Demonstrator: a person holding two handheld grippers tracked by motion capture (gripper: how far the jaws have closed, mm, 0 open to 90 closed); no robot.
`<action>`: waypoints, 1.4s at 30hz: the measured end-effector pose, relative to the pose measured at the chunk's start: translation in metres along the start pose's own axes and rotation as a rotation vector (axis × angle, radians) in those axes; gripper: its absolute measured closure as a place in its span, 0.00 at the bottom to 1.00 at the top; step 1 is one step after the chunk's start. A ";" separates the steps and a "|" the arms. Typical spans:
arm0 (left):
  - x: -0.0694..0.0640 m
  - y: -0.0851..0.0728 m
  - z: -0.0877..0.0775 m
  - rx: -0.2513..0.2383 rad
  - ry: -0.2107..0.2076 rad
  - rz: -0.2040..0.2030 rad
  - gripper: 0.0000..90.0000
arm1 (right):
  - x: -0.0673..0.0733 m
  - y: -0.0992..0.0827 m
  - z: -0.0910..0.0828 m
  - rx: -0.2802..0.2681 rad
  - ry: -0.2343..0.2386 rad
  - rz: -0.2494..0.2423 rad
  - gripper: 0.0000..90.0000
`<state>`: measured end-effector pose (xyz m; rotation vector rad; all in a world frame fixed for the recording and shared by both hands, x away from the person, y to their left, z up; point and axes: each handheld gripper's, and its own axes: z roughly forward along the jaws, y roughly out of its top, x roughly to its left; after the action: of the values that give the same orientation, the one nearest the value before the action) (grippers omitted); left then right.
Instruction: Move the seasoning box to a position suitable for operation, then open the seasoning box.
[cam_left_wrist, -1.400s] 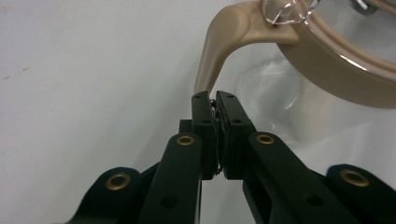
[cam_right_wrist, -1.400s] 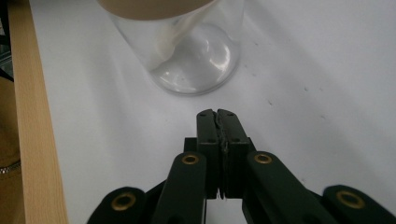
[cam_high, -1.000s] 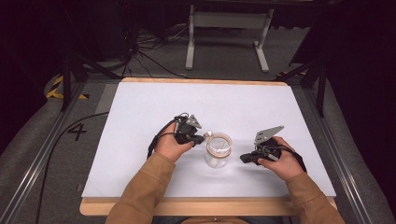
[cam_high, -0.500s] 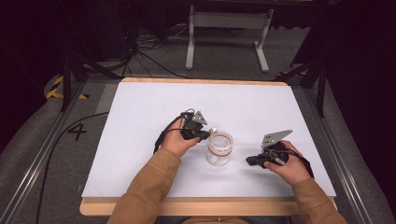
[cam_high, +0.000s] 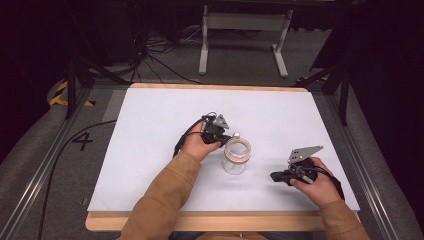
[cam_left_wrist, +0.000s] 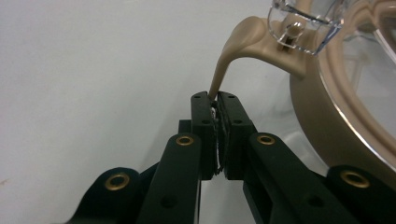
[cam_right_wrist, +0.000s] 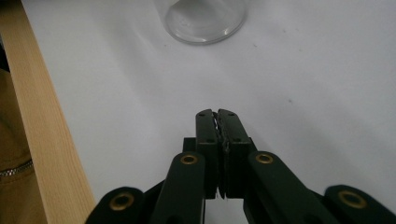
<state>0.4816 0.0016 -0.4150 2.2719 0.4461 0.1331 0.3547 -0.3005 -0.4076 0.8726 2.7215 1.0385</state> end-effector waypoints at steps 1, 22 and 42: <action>0.001 0.000 -0.001 0.004 -0.007 -0.006 0.97 | 0.001 0.000 0.000 0.001 -0.002 -0.001 0.99; -0.022 -0.007 -0.096 -0.153 0.020 -0.154 0.99 | -0.002 0.034 0.009 -0.073 0.007 -0.043 1.00; -0.021 0.020 -0.059 -0.251 0.012 -0.077 0.99 | 0.006 0.017 -0.002 -0.095 -0.034 -0.014 1.00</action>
<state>0.4540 0.0232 -0.3591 2.0059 0.4938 0.1546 0.3571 -0.2887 -0.3948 0.8476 2.6227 1.1288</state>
